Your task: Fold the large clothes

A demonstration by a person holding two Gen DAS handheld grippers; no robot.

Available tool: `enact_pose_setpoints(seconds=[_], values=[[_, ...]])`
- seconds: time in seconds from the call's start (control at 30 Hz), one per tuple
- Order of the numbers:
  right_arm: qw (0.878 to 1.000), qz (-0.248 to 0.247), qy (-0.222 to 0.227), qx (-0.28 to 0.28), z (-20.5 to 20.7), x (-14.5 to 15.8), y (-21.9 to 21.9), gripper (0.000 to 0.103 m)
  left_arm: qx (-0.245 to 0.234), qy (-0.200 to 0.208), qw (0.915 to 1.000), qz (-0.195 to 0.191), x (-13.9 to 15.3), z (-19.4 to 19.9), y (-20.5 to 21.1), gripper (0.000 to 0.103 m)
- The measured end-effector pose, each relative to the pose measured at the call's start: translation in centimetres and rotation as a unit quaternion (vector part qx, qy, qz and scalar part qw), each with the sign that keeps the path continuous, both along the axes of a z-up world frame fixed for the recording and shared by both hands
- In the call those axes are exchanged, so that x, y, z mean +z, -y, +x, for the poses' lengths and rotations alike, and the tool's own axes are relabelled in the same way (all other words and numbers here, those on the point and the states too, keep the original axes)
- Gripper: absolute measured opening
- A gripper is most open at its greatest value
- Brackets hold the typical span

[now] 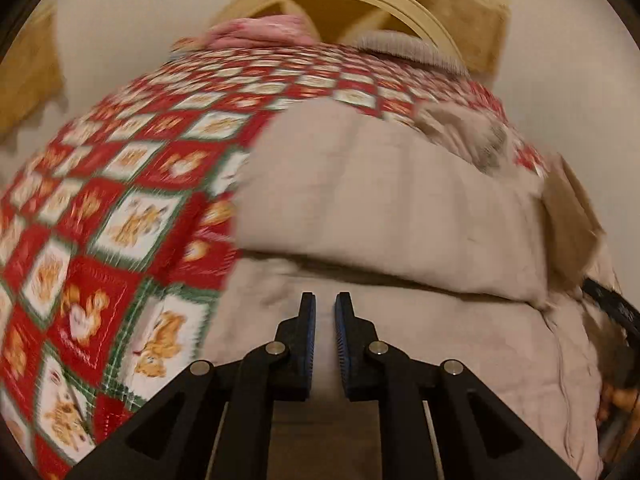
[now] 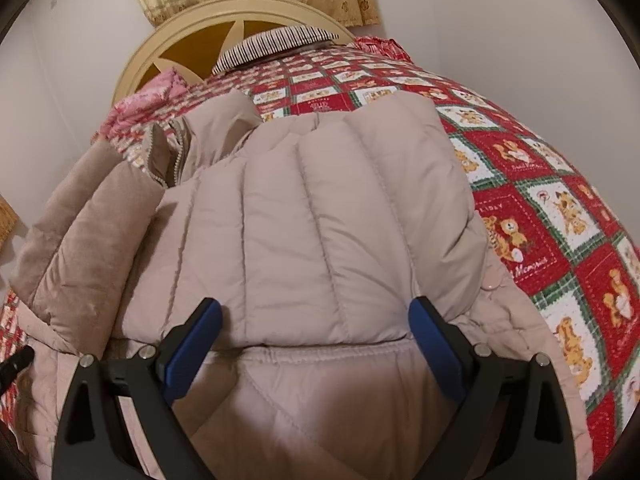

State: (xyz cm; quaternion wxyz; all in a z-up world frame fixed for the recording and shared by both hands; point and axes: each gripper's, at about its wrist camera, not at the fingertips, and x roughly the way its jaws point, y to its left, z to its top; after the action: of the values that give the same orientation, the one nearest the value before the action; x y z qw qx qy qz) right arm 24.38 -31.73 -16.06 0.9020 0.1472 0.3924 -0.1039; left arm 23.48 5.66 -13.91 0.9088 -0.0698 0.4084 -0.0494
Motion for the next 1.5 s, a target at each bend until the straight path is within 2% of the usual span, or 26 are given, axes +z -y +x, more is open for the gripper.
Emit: enact_pose_setpoints(seconds=[0.07, 0.13, 0.2, 0.23, 0.3, 0.4, 0.47, 0.53, 0.6, 0.67, 0.73, 0.8, 0.87, 0.9, 0.93, 0.97, 1.03, 1.1, 1.17, 1.27, 1.33, 1.5], values=[[1.0, -0.01, -0.001, -0.01, -0.5, 1.2, -0.6, 0.096, 0.004, 0.008, 0.998, -0.063, -1.3, -0.3, -1.5, 0.01], [0.999, 0.007, 0.049, -0.003, -2.1, 3.3, -1.7, 0.096, 0.011, 0.009, 0.9966, -0.081, -1.5, -0.3, -1.7, 0.01], [0.995, 0.024, 0.094, 0.013, -3.1, 5.3, -3.2, 0.099, 0.011, 0.008, 0.9976, -0.068, -1.4, -0.1, -1.2, 0.01], [0.993, 0.031, 0.113, 0.029, -3.2, 6.4, -4.4, 0.103, 0.011, 0.007, 0.9983, -0.057, -1.4, 0.0, -0.6, 0.01], [0.99, 0.027, 0.124, 0.057, -2.5, 7.5, -6.4, 0.103, 0.01, 0.006, 0.9989, -0.046, -1.4, 0.5, -0.4, 0.01], [0.995, -0.028, 0.079, 0.059, 0.7, 7.1, -9.0, 0.103, 0.009, 0.003, 0.9983, -0.057, -1.5, 0.2, -1.5, 0.011], [0.994, -0.089, 0.051, 0.025, 2.4, 5.8, -9.5, 0.103, 0.01, 0.001, 0.997, -0.077, -1.8, 0.3, -2.3, 0.011], [0.993, -0.118, 0.031, -0.001, 3.3, 4.7, -9.0, 0.103, 0.012, 0.0, 0.9951, -0.098, -2.0, 0.3, -2.8, 0.011], [0.993, -0.11, 0.013, -0.032, 3.5, 3.7, -7.5, 0.103, 0.013, 0.0, 0.9939, -0.109, -2.1, 0.3, -3.0, 0.011], [0.994, -0.083, -0.017, -0.064, 3.2, 2.4, -5.7, 0.103, 0.015, 0.0, 0.9936, -0.112, -2.1, 0.3, -3.0, 0.011], [0.996, -0.049, -0.023, -0.069, 2.8, 1.6, -4.6, 0.103, 0.015, 0.0, 0.9938, -0.11, -2.1, 0.3, -2.8, 0.011], [0.998, -0.015, -0.014, -0.053, 2.5, 1.2, -4.0, 0.094, 0.015, 0.0, 0.9938, -0.11, -2.1, 0.2, -2.8, 0.011], [0.999, -0.001, -0.003, -0.032, 2.2, 1.1, -3.9, 0.049, 0.015, 0.0, 0.9938, -0.11, -2.1, 0.3, -2.8, 0.011], [1.0, -0.006, -0.003, -0.023, 2.2, 1.2, -4.2, 0.038, 0.015, 0.0, 0.9939, -0.11, -2.1, 0.3, -2.8, 0.011], [1.0, -0.02, -0.005, -0.01, 2.2, 1.5, -4.9, 0.021, 0.015, 0.0, 0.9938, -0.11, -2.1, 0.3, -2.8, 0.011], [0.999, -0.035, -0.009, 0.002, 2.2, 1.6, -5.8, 0.016, 0.015, 0.0, 0.9938, -0.111, -2.1, 0.3, -2.8, 0.011], [0.998, -0.061, -0.008, 0.025, 1.9, 2.4, -7.1, 0.011, 0.015, 0.0, 0.9935, -0.113, -2.1, 0.2, -2.8, 0.011], [0.997, -0.063, 0.01, 0.031, 1.0, 3.5, -7.5, 0.01, 0.014, 0.0, 0.993, -0.117, -2.2, 0.2, -2.9, 0.011], [0.997, -0.067, 0.028, 0.021, -0.1, 4.9, -7.0, 0.009, 0.014, 0.0, 0.993, -0.117, -2.2, 0.3, -3.0, 0.011], [0.998, -0.063, 0.027, 0.0, -1.0, 5.7, -5.1, 0.009, 0.014, 0.0, 0.9935, -0.113, -2.1, 0.3, -3.0, 0.011], [0.997, -0.074, 0.014, -0.009, -1.1, 5.2, -4.0, 0.009, 0.014, 0.0, 0.9935, -0.113, -2.1, 0.3, -3.0, 0.011], [0.995, -0.088, -0.03, -0.028, -0.9, 1.4, -2.7, 0.01, 0.014, 0.0, 0.9938, -0.111, -2.1, 0.3, -3.0, 0.011]])
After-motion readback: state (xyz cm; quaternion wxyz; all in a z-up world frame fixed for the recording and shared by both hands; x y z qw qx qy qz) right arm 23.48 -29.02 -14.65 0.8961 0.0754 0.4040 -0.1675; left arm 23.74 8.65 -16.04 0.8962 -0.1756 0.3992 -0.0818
